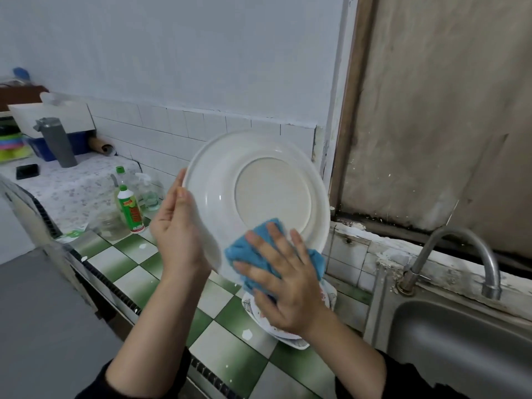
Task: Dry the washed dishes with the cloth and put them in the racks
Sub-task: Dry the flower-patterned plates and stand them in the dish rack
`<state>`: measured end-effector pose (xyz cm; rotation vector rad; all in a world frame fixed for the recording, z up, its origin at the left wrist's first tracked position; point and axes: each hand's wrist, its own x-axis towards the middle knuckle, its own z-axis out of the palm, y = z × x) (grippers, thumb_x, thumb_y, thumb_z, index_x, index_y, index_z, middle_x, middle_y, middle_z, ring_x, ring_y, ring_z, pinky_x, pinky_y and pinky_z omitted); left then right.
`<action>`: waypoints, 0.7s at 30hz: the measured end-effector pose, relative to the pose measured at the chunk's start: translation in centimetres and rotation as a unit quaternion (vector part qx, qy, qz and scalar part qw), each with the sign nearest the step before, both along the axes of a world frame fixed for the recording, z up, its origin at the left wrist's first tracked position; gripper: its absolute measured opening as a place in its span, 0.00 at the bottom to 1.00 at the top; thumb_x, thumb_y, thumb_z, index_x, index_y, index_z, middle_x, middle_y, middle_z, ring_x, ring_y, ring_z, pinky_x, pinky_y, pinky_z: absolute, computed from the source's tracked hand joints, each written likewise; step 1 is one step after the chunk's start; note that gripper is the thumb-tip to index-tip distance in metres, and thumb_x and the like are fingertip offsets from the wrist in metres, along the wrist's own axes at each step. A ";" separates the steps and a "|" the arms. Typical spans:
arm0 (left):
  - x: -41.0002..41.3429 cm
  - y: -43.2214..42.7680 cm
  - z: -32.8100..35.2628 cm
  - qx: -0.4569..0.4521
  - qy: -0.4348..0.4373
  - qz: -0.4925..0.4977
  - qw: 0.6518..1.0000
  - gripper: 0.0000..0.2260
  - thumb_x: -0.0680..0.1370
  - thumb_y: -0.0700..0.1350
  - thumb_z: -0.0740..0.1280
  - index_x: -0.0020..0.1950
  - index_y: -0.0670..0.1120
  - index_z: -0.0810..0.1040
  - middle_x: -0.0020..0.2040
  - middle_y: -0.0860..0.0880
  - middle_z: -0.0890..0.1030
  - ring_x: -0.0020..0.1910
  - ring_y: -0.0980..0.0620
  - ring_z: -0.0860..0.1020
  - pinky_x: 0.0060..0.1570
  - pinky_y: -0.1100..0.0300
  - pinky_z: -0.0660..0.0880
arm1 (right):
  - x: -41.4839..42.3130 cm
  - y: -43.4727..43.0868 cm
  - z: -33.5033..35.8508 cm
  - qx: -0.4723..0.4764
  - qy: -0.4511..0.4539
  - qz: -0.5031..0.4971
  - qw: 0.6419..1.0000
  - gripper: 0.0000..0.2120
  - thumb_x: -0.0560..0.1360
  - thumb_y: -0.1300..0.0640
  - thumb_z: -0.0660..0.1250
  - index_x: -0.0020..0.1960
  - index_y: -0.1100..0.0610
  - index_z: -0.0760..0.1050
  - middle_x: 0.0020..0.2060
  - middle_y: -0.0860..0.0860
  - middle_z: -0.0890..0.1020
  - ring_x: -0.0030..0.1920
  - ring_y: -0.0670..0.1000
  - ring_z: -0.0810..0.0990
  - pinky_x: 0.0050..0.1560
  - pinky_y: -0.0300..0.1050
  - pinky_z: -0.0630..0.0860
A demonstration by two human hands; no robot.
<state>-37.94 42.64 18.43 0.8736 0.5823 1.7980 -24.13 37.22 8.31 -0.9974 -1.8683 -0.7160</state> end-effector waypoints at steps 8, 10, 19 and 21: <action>-1.6 -0.4 1.0 0.023 0.016 -0.055 0.998 0.11 0.83 0.40 0.56 0.61 0.46 0.76 0.46 0.58 0.85 0.48 0.60 0.82 0.50 0.65 0.78 | 3.5 1.2 4.5 -0.048 0.595 0.031 0.802 0.19 0.79 0.64 0.60 0.69 0.52 0.69 0.65 0.48 0.75 0.65 0.43 0.74 0.63 0.36 0.71; -1.5 -0.5 0.6 -0.013 0.046 -0.075 0.996 0.10 0.83 0.41 0.57 0.55 0.42 0.77 0.42 0.54 0.85 0.43 0.58 0.82 0.44 0.65 0.79 | 5.4 1.9 6.8 -0.108 0.699 0.005 0.707 0.14 0.78 0.61 0.62 0.61 0.52 0.77 0.52 0.47 0.81 0.52 0.48 0.79 0.50 0.41 0.76; -0.8 0.3 -0.6 -0.335 0.215 -0.150 0.905 0.21 0.81 0.62 0.50 0.67 0.54 0.71 0.69 0.46 0.72 0.64 0.39 0.73 0.59 0.30 0.65 | 8.4 2.2 10.9 -0.096 0.795 0.148 0.580 0.22 0.76 0.47 0.64 0.24 0.51 0.73 0.25 0.45 0.73 0.28 0.47 0.72 0.34 0.42 0.68; -1.3 0.5 -1.0 -0.393 0.148 -0.268 0.867 0.17 0.80 0.52 0.52 0.64 0.51 0.72 0.68 0.38 0.68 0.61 0.31 0.71 0.47 0.25 0.69 | 9.3 2.2 10.7 -0.149 0.794 0.235 0.540 0.21 0.75 0.44 0.63 0.26 0.51 0.73 0.28 0.48 0.75 0.29 0.48 0.74 0.34 0.41 0.69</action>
